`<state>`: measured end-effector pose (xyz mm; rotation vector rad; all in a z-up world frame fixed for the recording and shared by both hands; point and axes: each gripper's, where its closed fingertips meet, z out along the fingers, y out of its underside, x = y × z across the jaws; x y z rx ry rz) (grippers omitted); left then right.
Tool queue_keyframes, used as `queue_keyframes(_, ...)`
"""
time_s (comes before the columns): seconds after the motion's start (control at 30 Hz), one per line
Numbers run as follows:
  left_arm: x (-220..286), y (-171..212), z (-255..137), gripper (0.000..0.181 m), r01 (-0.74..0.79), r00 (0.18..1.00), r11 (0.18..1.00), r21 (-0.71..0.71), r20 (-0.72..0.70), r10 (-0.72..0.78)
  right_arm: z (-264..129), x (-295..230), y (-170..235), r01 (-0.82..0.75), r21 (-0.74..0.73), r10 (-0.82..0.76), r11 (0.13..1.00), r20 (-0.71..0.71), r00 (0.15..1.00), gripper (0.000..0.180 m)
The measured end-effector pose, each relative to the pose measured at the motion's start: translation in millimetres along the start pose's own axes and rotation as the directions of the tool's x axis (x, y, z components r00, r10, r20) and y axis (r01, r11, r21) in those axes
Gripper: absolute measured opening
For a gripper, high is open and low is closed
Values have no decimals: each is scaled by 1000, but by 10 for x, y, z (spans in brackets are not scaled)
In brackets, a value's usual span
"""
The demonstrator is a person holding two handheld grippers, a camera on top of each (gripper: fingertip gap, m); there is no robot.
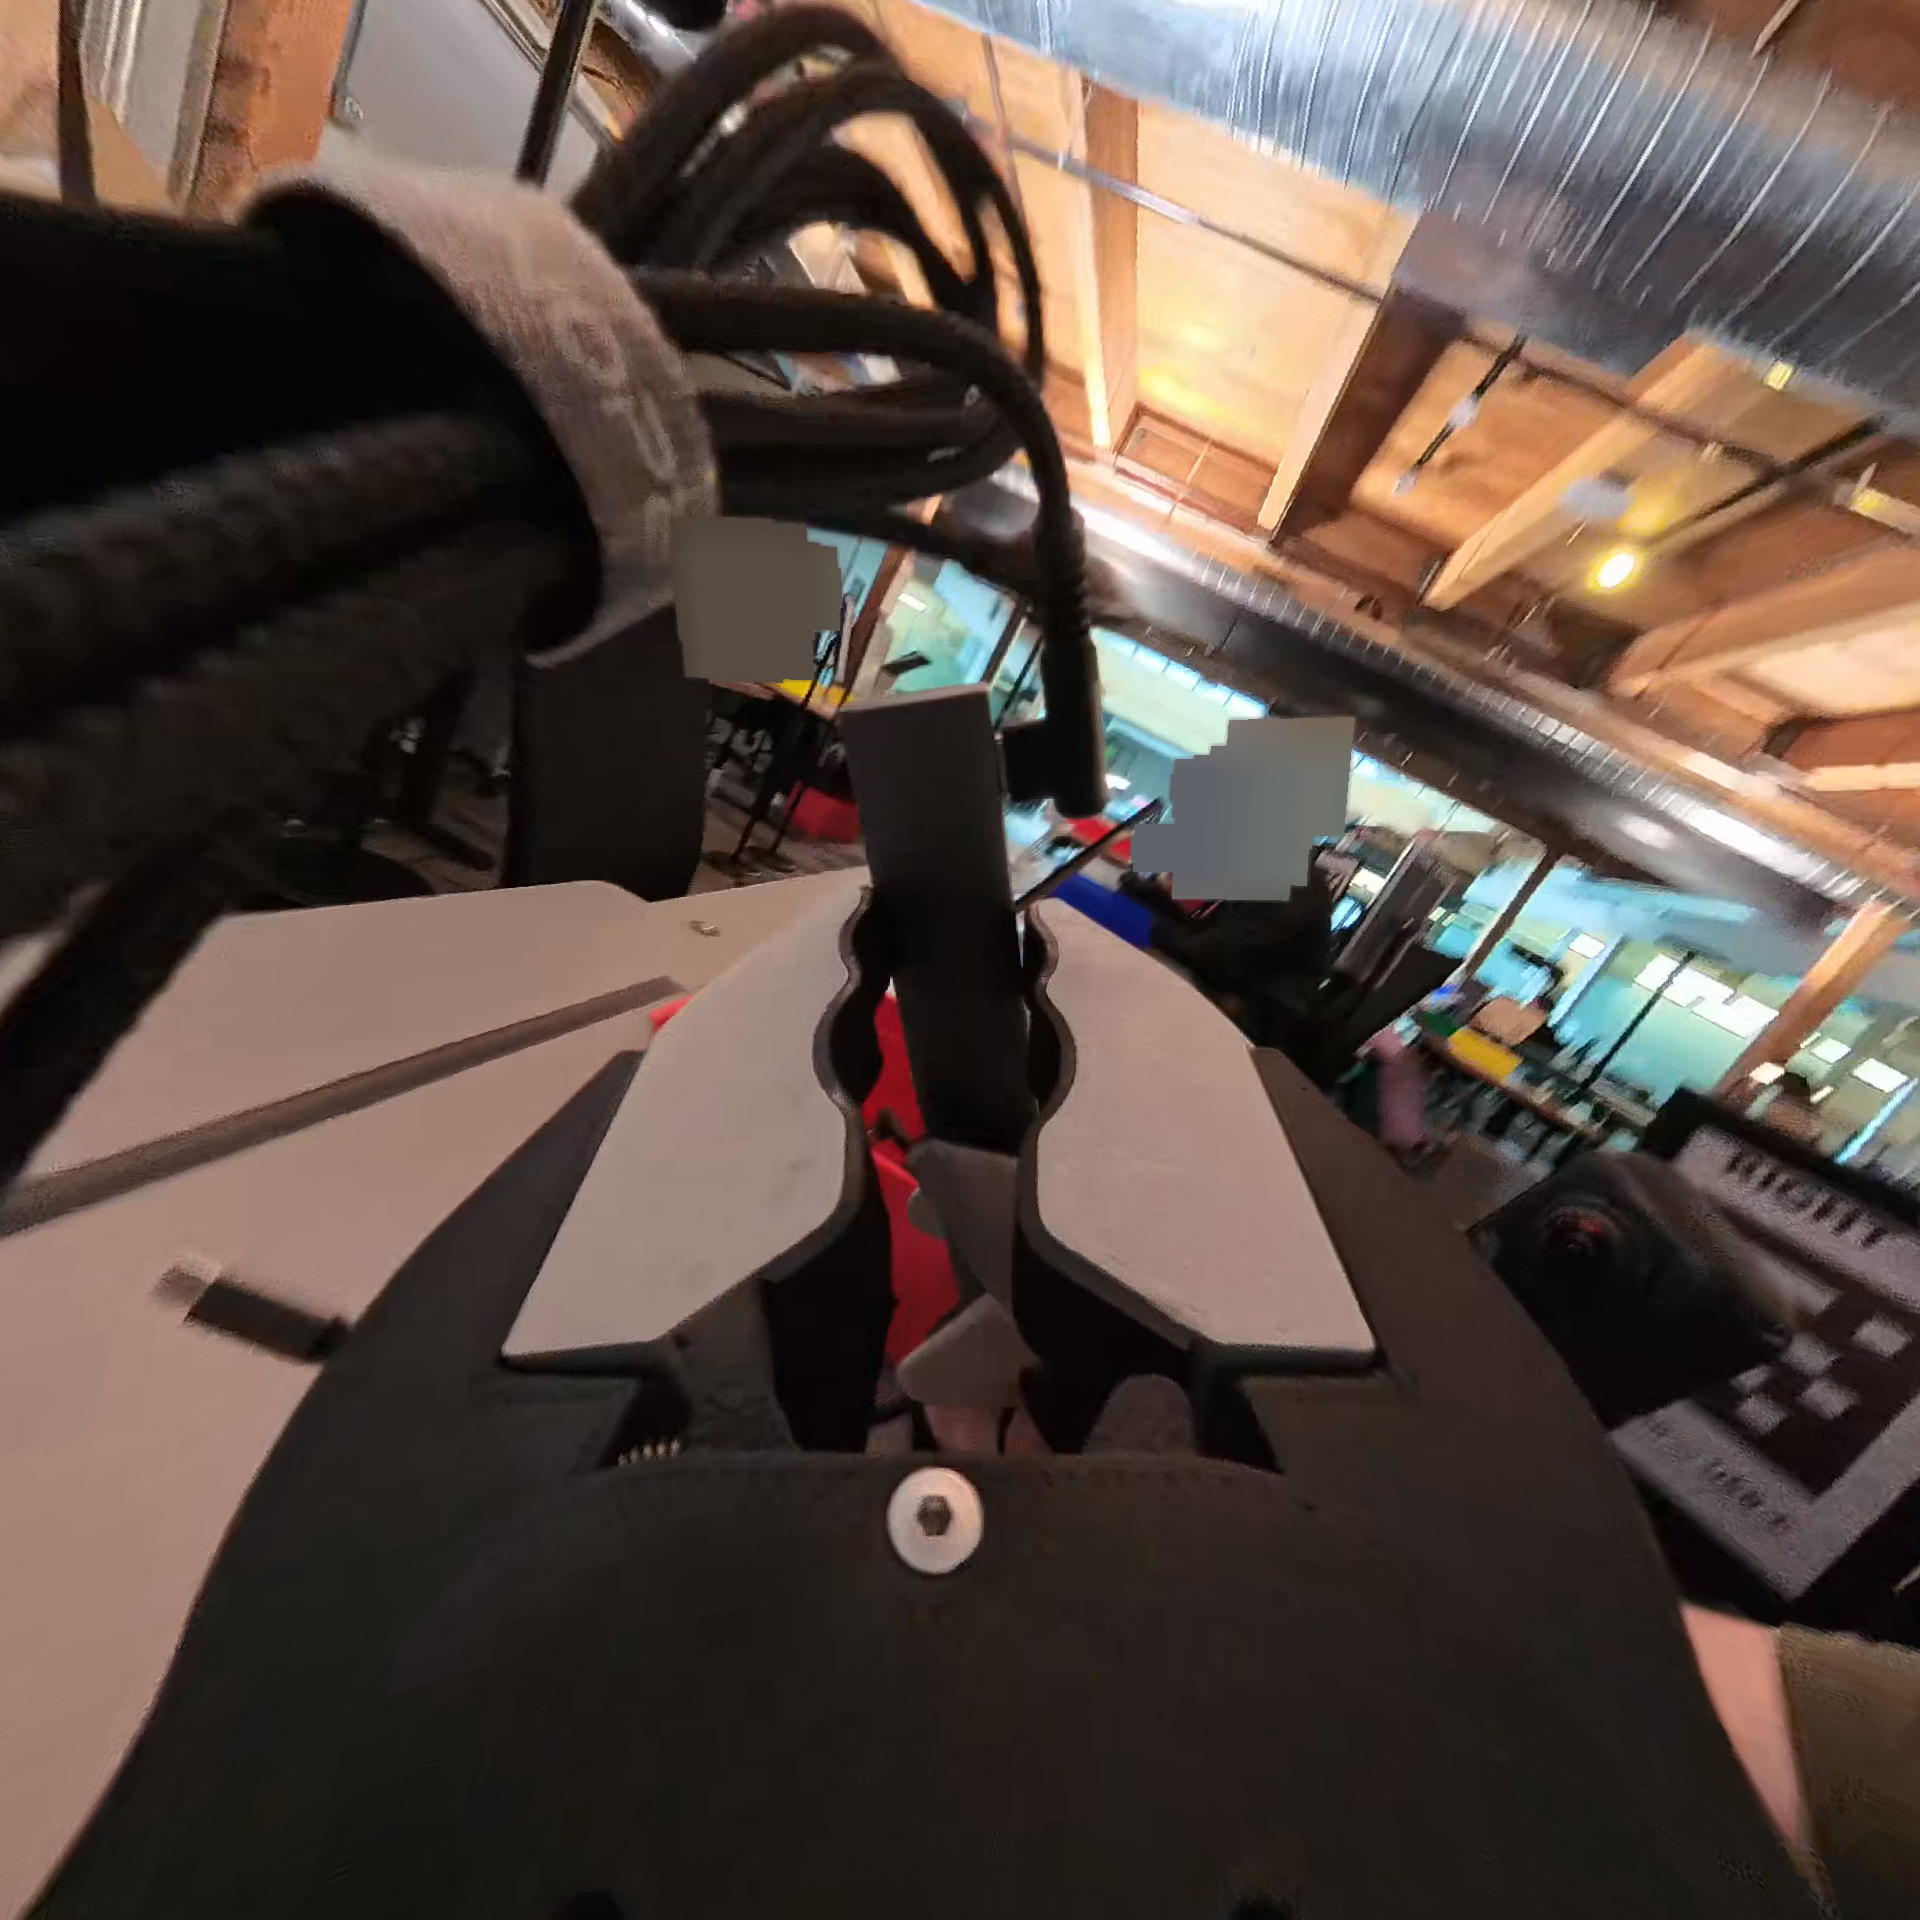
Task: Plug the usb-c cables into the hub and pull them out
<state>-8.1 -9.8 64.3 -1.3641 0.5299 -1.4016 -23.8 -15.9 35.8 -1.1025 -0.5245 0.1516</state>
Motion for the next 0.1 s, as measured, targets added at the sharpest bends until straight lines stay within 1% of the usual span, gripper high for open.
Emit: queue_keyframes(0.1,-53,-10,-72,24,-106,994,987,-121,1,107,32,-122,48,-11,-6,11,1000,135,991,19)
